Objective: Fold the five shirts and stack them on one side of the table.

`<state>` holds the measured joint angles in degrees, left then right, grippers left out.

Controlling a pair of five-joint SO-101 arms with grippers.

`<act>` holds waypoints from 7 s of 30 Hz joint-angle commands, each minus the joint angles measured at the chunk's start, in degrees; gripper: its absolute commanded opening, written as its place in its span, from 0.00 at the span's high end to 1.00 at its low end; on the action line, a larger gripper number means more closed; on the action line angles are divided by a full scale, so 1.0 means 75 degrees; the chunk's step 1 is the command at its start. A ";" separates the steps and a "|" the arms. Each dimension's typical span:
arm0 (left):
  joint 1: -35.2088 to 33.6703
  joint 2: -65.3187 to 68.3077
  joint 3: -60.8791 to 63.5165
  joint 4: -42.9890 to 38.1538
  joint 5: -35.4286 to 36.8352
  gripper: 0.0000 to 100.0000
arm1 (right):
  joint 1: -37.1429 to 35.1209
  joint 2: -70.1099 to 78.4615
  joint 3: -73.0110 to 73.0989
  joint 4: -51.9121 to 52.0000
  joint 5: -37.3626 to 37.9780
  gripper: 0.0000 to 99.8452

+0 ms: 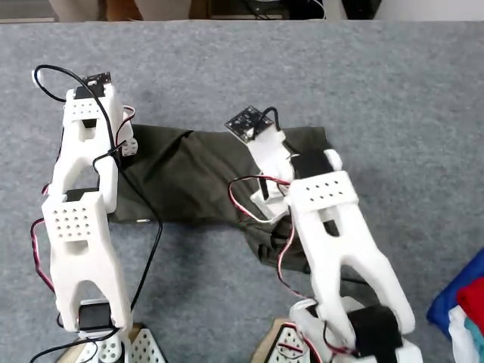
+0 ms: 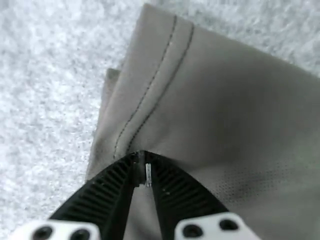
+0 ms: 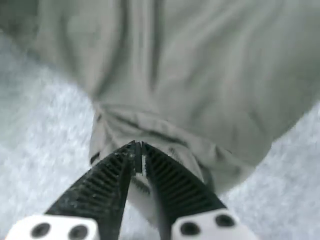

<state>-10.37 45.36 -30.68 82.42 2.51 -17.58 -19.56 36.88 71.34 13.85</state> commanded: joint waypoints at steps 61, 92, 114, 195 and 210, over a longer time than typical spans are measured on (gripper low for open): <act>0.0082 0.0018 -0.0293 -0.0328 -0.0059 0.98 | -0.0299 0.2796 -0.0311 0.1067 0.0082 0.99; 0.0082 0.0018 -0.0293 -0.0328 -0.0070 0.98 | -0.0064 0.2034 -0.0088 0.0375 0.0879 0.99; 0.0000 -0.0053 -0.0293 -0.0281 0.0012 0.98 | -0.0662 0.2221 0.0193 0.0586 0.0832 0.99; -0.0188 0.0733 -0.7818 0.2485 -0.0363 0.98 | 0.1518 0.4964 -0.9536 0.4103 0.2954 0.93; -0.0152 -0.4941 0.1090 0.2215 -0.0809 0.98 | 0.0240 -0.1061 -0.0029 0.0856 0.3235 0.93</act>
<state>-11.16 18.99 -37.01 100.26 -2.68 -14.07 -17.63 22.90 83.12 37.49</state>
